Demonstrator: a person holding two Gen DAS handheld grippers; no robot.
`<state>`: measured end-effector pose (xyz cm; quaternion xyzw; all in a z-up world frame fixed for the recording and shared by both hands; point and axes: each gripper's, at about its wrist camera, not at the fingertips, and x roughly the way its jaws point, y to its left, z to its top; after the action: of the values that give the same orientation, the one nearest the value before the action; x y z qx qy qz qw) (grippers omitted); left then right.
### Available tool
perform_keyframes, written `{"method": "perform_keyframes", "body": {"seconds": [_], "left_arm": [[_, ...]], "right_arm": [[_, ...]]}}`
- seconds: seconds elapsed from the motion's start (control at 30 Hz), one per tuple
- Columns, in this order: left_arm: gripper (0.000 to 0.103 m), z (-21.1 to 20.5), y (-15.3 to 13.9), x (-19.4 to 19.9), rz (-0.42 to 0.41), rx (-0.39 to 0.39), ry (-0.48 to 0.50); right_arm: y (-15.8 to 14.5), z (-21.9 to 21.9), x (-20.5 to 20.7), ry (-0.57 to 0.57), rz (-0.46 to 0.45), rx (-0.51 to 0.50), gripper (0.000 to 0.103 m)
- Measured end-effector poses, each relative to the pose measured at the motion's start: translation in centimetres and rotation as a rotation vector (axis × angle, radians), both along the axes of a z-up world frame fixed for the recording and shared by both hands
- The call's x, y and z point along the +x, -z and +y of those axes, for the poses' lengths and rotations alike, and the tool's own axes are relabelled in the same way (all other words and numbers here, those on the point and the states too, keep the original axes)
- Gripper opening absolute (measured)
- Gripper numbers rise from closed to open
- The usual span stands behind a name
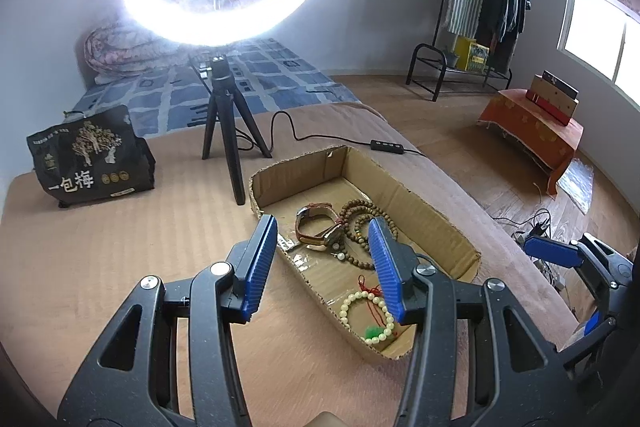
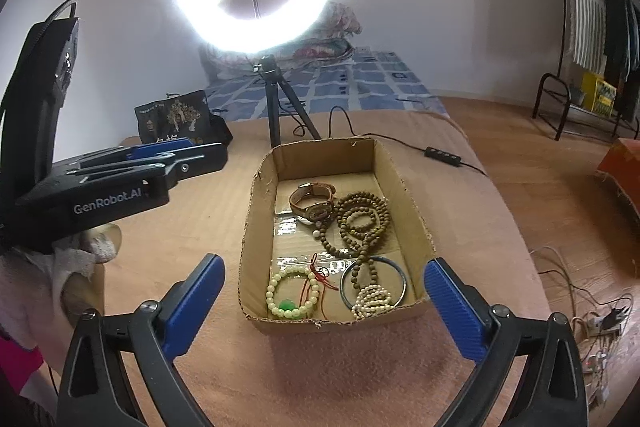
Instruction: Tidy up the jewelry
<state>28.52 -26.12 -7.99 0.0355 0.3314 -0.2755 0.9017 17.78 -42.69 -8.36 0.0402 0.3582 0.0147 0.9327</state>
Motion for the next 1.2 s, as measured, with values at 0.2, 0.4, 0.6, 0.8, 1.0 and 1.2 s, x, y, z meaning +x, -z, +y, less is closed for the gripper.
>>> {"method": "perform_keyframes", "body": {"seconds": [0.2, 0.4, 0.6, 0.8, 1.0, 1.2], "left_arm": [[0.061, 1.5, -1.6, -1.2, -0.021, -0.021, -0.022], [0.061, 3.4, -4.1, -2.7, -0.043, -0.028, -0.045], [0.076, 5.8, -7.2, -4.7, -0.077, -0.047, -0.072], [0.077, 7.7, -9.7, -7.3, -0.090, -0.016, -0.072], [0.083, 9.6, -11.1, -10.0, -0.100, -0.018, -0.076], [0.083, 11.4, -11.0, -12.6, -0.103, -0.024, -0.085]], "right_arm": [[-1.1, 0.6, -1.0, 0.014, -0.017, -0.031, 0.103], [-3.1, 1.2, -2.4, 0.024, -0.047, -0.041, 0.103], [-6.4, 2.2, -3.9, 0.034, -0.092, -0.062, 0.103], [-9.7, 3.4, -5.4, 0.042, -0.132, -0.074, 0.103], [-12.3, 4.9, -7.5, 0.050, -0.163, -0.103, 0.103], [-12.7, 5.8, -8.5, 0.051, -0.156, -0.116, 0.103]]}}
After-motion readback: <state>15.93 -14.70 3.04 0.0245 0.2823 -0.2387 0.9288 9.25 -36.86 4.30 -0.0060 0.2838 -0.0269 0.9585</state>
